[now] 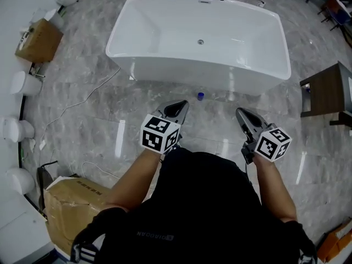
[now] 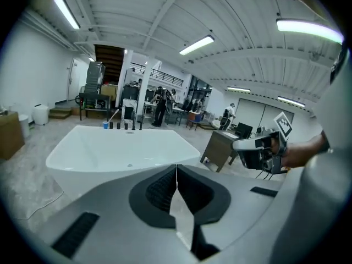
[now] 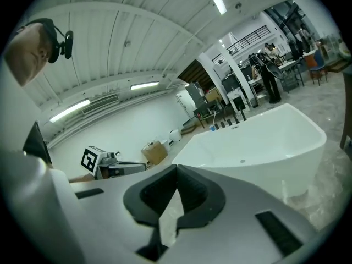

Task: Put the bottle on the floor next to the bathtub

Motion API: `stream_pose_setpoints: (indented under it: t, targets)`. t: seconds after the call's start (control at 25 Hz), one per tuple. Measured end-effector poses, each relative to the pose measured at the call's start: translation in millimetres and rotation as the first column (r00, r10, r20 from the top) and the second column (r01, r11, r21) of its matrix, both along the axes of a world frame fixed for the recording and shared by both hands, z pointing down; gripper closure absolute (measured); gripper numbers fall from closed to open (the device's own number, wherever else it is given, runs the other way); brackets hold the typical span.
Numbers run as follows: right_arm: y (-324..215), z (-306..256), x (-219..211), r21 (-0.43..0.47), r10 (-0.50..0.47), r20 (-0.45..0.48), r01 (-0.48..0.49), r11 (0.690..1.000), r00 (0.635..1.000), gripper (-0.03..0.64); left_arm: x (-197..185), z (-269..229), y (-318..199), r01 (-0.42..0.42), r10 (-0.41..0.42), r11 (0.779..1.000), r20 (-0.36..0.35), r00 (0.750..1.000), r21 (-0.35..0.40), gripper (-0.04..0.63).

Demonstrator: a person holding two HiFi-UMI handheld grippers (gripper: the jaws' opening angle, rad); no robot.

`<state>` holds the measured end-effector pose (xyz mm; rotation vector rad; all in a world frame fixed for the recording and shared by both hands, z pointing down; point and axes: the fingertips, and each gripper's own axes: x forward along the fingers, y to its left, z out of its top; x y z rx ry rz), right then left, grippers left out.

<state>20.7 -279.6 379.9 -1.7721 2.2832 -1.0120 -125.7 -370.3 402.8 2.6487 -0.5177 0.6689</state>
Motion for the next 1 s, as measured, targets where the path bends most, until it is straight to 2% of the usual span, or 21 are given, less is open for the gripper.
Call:
stream_pose_setpoints:
  t: [0.2, 0.44, 0.56, 0.72, 0.88, 1.0]
  targets:
    - [52.2, -9.8, 24.2, 0.03, -0.039, -0.028, 0.039, 0.999, 0.999, 0.58, 21.4, -11.5, 63.1, 0.029, -0.029, 1.0, -0.022, 0.999, -0.002, 0.578]
    - [101.4, -6.9, 39.7, 0.041, -0.087, -0.04, 0.088, 0.995, 0.995, 0.58, 34.6, -5.6, 116.0, 0.063, -0.063, 0.998, 0.012, 0.998, 0.013, 0.578]
    - [113.1, -2.6, 48.1, 0.031, -0.071, -0.026, 0.072, 0.997, 0.997, 0.58, 39.5, -6.1, 125.2, 0.069, -0.069, 0.998, 0.014, 0.997, 0.007, 0.578]
    - [126.7, 2.5, 47.3, 0.024, -0.031, -0.003, 0.031, 0.999, 1.0, 0.58, 38.8, -4.9, 137.7, 0.028, -0.028, 1.0, 0.038, 0.999, 0.008, 0.577]
    - [126.1, 6.2, 33.1, 0.029, 0.008, 0.002, -0.008, 1.0, 1.0, 0.58, 31.3, -1.8, 135.9, -0.008, 0.009, 1.0, 0.034, 0.999, -0.024, 0.578]
    - [120.7, 5.7, 15.1, 0.028, 0.031, 0.007, -0.031, 0.999, 0.999, 0.58, 21.0, -8.5, 128.4, -0.033, 0.034, 0.999, 0.031, 0.999, -0.017, 0.578]
